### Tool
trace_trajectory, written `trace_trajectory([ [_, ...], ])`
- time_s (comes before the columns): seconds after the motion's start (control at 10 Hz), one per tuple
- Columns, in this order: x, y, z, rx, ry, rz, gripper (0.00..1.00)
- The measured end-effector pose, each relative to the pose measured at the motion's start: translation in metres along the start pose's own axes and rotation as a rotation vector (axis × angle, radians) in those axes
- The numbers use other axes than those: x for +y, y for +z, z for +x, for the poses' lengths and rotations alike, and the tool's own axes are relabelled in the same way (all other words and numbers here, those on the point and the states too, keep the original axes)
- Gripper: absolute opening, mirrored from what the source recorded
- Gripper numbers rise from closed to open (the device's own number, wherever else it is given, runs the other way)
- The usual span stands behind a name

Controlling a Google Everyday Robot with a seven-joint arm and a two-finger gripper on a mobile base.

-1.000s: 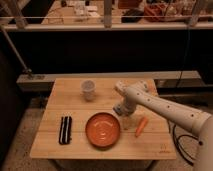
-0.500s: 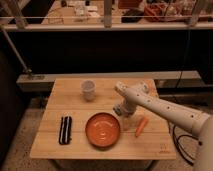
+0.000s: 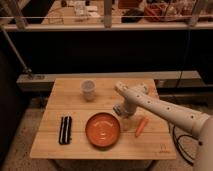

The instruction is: Place the white sponge in the ceramic cup

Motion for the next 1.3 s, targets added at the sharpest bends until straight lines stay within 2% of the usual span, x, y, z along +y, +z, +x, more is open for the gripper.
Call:
trace_trajectory([
  [1.3,0.0053,0.0063,0.0013,0.013,0.020,-0.001,0.80],
])
